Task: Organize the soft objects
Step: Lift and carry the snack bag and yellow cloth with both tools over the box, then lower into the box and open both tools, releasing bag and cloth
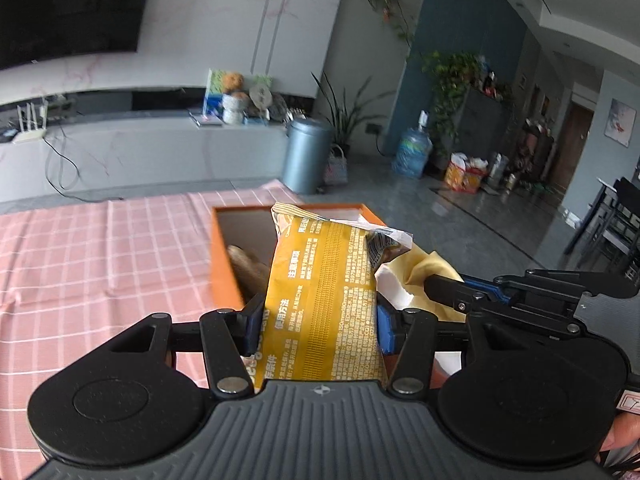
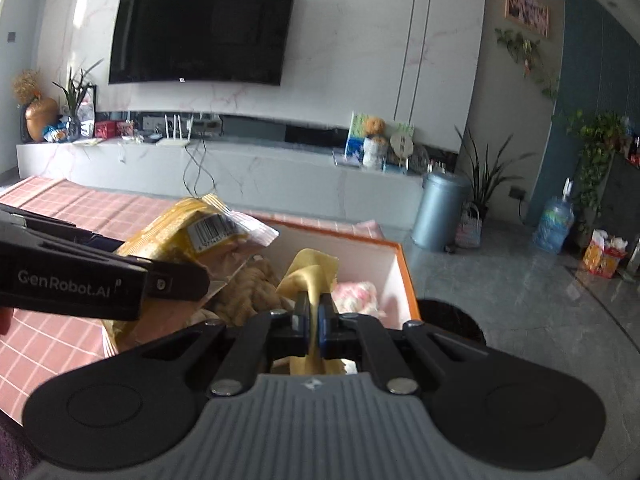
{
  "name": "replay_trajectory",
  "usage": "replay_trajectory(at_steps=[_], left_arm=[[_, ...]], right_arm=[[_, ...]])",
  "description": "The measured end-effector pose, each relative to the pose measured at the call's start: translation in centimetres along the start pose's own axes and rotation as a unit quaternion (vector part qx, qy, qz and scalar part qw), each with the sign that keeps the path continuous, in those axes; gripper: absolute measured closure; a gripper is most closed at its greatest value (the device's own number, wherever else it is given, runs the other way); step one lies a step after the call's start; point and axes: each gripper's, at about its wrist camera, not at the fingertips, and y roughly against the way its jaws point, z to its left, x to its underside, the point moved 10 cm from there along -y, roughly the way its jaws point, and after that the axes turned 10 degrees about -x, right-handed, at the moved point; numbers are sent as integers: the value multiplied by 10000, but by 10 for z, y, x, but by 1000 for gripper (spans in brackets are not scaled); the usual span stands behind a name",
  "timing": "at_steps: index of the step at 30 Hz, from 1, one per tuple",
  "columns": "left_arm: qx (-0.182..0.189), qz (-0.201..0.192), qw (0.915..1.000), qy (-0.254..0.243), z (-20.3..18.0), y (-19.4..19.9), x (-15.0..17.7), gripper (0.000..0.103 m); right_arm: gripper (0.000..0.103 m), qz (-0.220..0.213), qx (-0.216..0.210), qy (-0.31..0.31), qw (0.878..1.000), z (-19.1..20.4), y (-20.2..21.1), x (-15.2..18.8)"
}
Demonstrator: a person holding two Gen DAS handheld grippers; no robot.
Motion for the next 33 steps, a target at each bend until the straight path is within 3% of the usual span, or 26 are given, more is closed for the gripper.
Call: replay_trajectory(at_steps=[7, 11, 17, 20, 30, 33], left_arm=[[18, 568, 9974, -450, -20, -41, 18, 43], [-47, 666, 9945, -807, -28, -52, 25, 43], [131, 826, 9921, -938, -40, -67, 30, 43], [254, 1076, 9896, -917, -42, -79, 40, 43], [177, 1472, 9765, -1567, -49, -91, 59, 43], [150, 1540, 9747, -1614, -48, -91, 61, 38]], right_arm=[[102, 525, -93, -59, 9986, -18, -27, 18], [102, 804, -101, 130, 9966, -23, -38, 29], [102, 1148, -138, 239, 9930, -30, -50, 40], [102, 1270, -168, 292, 9913, -35, -56, 45], [101, 1667, -233, 518, 9844, -30, -67, 65], [101, 1694, -246, 562, 9836, -30, -67, 66]])
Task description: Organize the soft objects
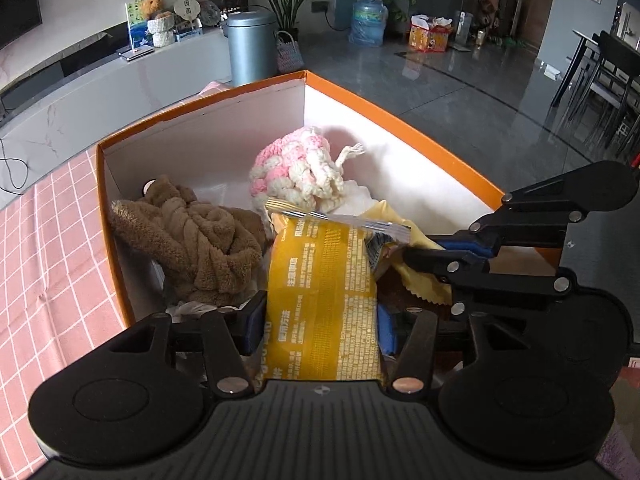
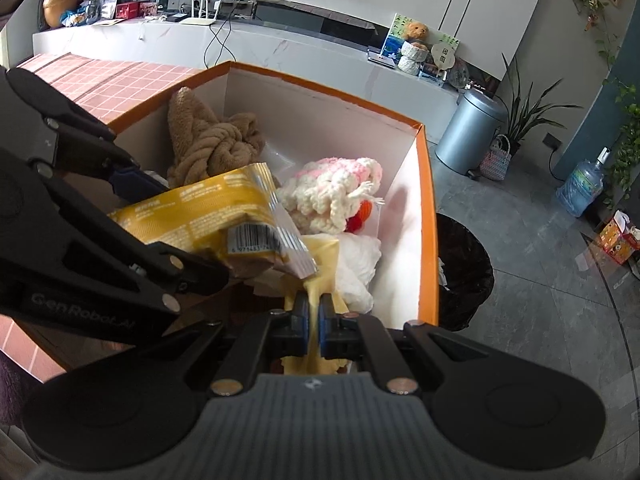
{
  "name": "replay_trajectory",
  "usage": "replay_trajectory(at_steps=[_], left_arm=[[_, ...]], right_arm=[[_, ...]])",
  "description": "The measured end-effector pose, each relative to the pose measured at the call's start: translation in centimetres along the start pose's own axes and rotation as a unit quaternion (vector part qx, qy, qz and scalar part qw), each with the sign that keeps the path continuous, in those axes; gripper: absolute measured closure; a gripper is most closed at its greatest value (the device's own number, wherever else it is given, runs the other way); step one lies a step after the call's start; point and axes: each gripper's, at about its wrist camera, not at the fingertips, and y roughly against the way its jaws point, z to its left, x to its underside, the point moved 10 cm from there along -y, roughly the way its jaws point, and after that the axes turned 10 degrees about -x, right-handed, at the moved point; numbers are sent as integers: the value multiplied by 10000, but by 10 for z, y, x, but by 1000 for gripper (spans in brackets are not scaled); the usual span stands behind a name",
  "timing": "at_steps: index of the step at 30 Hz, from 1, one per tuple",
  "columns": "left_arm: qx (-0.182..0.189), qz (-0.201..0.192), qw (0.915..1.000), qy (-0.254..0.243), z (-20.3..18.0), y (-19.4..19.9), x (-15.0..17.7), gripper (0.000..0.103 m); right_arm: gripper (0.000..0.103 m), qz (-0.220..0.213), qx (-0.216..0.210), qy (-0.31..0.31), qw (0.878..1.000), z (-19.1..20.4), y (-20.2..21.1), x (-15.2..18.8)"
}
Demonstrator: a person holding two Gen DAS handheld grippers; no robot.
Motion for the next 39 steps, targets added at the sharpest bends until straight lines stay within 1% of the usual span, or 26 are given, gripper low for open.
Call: replay_trajectory(at_steps=[4, 5, 7, 8, 9, 11, 13, 16, 19, 20, 21, 23, 25, 26, 27, 29, 31, 33, 37, 39], left_arm=[[-23, 11, 10000, -41, 0, 1, 2, 37], [-28, 8, 10000, -58, -1, 2, 1, 37], [-51, -35, 9999, -92, 0, 4, -2, 33], [-77, -95, 9999, -79, 1, 6, -3, 27], [-106, -144, 9998, -49, 3, 9, -5, 15], [-22, -296, 9995, 105, 7, 17, -9, 14], [89, -366, 9991, 218, 10, 25, -13, 14], [98, -609, 9976, 306, 15, 40, -20, 13], [166, -869, 9950, 458, 19, 55, -27, 13], [154, -962, 9940, 502, 22, 61, -29, 13], [65, -1080, 9928, 510, 23, 66, -32, 13], [-219, -1337, 9897, 466, 29, 76, -37, 13], [-440, -1655, 9843, 435, 33, 89, -41, 13], [-521, -1810, 9810, 468, 36, 97, -43, 13], [-593, -1930, 9779, 534, 39, 103, -45, 13], [-747, -2178, 9707, 687, 46, 117, -47, 13], [-1007, -2459, 9605, 823, 54, 131, -49, 13], [-1239, -2767, 9486, 912, 61, 145, -49, 13], [-1397, -3324, 9277, 972, 64, 171, -42, 13], [-1587, -3544, 9163, 979, 65, 182, -34, 13]], right_arm=[[99, 37, -4, 80, 10000, 1, 2, 1], [96, 39, 7, 120, 9999, 2, 3, 0], [80, 34, 88, 231, 9997, 2, 4, -4], [62, 21, 164, 281, 9995, 1, 6, -5], [53, -13, 172, 296, 9994, 0, 8, -6], [54, -46, 76, 268, 9996, 0, 13, -9], [53, -76, 161, 330, 9993, -1, 17, -13], [53, -137, 269, 416, 9987, -2, 24, -18], [47, -266, 347, 434, 9981, -1, 36, -26], [41, -321, 391, 437, 9978, -1, 40, -28], [36, -382, 434, 439, 9974, 0, 45, -31], [34, -513, 491, 424, 9966, 0, 54, -37], [34, -667, 543, 336, 9957, 0, 65, -42], [30, -774, 548, 269, 9951, 1, 71, -45], [22, -893, 551, 191, 9943, 1, 77, -47], [19, -1124, 554, 30, 9921, 4, 90, -50], [17, -1342, 545, -148, 9893, 7, 103, -53], [13, -1629, 502, -380, 9846, 11, 116, -55], [8, -2162, 348, -891, 9716, 22, 139, -55], [6, -2362, 292, -1090, 9651, 27, 148, -52]])
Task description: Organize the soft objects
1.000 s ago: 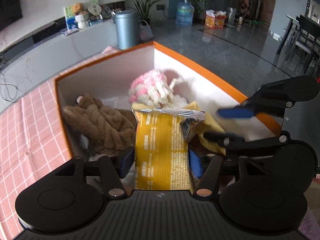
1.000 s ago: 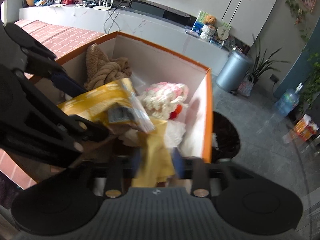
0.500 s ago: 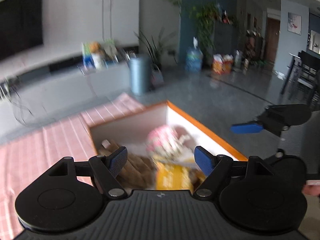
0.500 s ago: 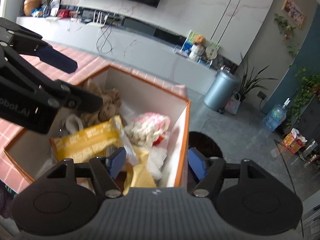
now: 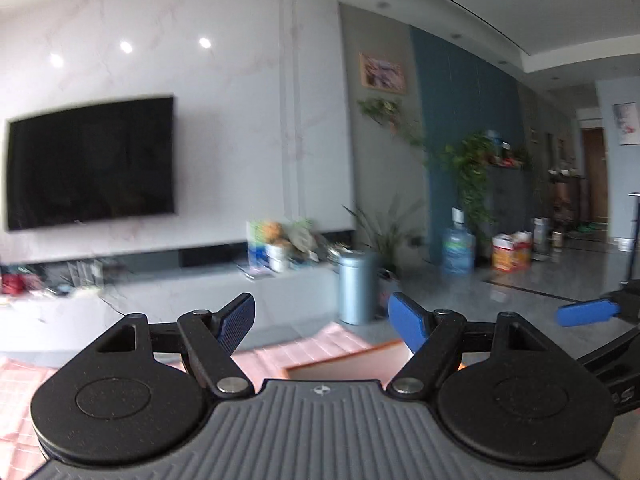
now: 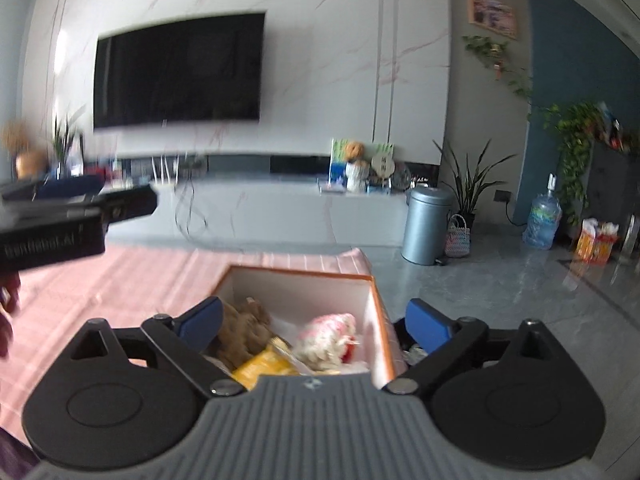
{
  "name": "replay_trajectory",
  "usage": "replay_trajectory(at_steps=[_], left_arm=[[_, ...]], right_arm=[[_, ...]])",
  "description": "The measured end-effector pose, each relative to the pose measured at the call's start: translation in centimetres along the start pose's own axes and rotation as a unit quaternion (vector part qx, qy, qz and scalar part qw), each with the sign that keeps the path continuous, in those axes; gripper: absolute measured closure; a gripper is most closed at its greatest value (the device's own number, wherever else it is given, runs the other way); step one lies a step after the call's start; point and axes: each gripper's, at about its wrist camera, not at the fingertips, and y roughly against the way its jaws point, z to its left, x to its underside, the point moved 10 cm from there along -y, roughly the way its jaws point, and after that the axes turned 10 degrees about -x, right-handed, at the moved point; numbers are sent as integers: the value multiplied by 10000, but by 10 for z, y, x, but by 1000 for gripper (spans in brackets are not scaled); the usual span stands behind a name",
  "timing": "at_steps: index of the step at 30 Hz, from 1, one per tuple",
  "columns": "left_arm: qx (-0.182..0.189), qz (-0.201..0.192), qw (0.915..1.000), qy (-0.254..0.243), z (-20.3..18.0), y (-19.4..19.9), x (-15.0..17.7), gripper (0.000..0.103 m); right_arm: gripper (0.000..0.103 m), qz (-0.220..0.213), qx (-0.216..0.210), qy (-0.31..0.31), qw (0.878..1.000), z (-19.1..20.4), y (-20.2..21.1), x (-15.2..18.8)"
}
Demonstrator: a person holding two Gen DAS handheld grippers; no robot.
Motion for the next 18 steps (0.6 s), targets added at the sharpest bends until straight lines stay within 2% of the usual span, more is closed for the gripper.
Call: replay_trajectory(at_steps=[2, 6, 10, 13, 18], left_arm=[[-318, -79, 9994, -105, 4, 10, 0, 13], [-654, -108, 9978, -32, 12, 31, 5, 12], [-1456, -140, 9876, -578, 10, 47, 18, 8], [-1447, 65, 9878, -575, 10, 53, 34, 6], [-1187, 421, 9908, -488, 19, 55, 56, 6]], right_arm=[[6, -121, 88, -146, 9998, 4, 7, 3], [3, -346, 317, -428, 9980, 16, 16, 11], [3, -453, 431, -256, 9977, 32, 22, 27], [3, -532, 554, -129, 9970, 39, 28, 37], [3, -511, 636, -120, 9966, 43, 34, 58]])
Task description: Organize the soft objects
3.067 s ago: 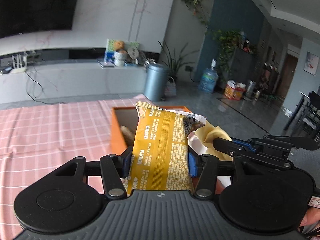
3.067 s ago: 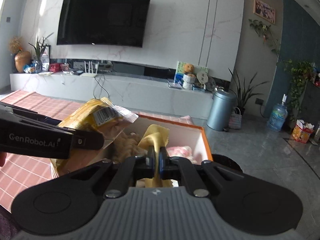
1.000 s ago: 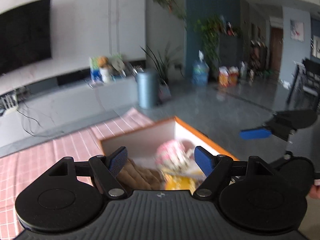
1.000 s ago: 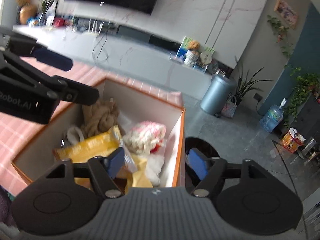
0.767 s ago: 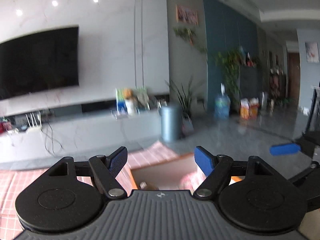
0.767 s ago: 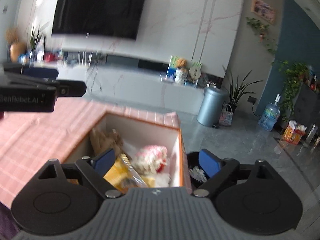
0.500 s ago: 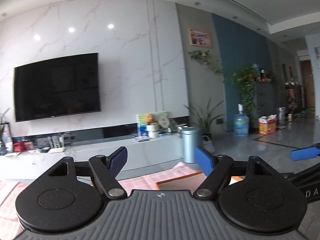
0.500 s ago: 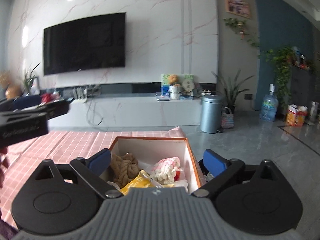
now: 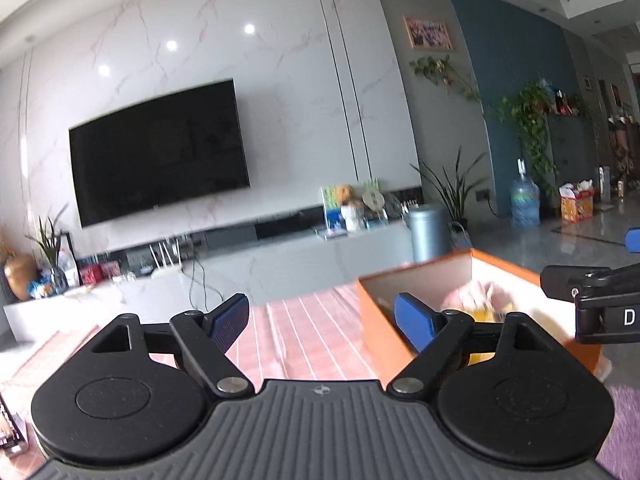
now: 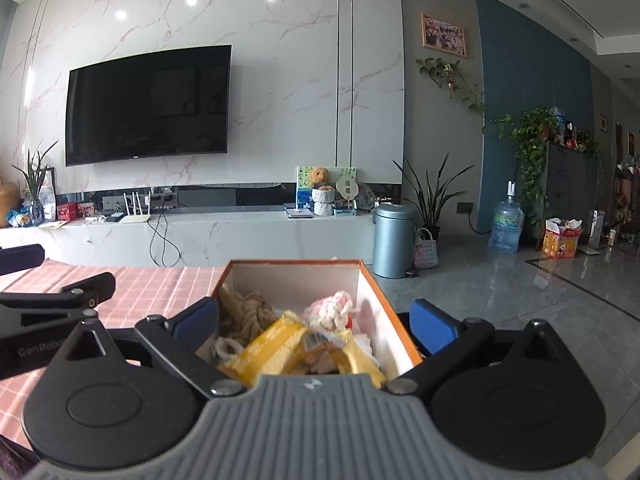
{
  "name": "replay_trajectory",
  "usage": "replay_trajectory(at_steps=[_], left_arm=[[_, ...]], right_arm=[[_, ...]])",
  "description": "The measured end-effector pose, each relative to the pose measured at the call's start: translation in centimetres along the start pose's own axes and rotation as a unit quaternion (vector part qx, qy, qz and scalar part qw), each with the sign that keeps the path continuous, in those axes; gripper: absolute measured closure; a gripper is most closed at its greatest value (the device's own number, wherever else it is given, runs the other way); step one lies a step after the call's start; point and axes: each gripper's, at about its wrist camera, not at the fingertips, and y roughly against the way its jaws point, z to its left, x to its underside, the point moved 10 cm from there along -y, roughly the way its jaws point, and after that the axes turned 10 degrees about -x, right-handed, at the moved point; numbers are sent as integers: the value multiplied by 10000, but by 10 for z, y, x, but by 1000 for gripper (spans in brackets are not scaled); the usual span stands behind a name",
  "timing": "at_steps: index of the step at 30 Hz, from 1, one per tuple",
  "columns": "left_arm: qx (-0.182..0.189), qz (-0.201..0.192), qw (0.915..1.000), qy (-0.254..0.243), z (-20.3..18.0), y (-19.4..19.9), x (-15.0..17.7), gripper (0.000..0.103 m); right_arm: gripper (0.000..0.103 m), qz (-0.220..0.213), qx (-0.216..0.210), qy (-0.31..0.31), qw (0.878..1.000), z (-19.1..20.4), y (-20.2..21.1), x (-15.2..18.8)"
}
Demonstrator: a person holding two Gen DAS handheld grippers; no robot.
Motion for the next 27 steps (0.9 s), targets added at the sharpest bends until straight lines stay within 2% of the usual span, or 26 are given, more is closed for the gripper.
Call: replay_trajectory(at_steps=[6, 9, 13, 17, 27], left_arm=[[275, 432, 9982, 304, 8, 4, 27, 4], [314, 591, 9974, 268, 7, 2, 41, 4], [236, 817, 9962, 165, 3, -1, 62, 4], [215, 866, 9960, 37, -1, -1, 71, 4], [247, 1108, 9934, 153, 0, 0, 86, 4]], right_arm=[[3, 436, 5, 131, 9990, -1, -9, 30], [3, 535, 57, 119, 9985, 0, -10, 43], [3, 671, 56, 401, 9969, 11, -11, 61], [3, 746, 33, 469, 9961, 14, -15, 65], [3, 800, 62, 391, 9960, 12, -17, 70]])
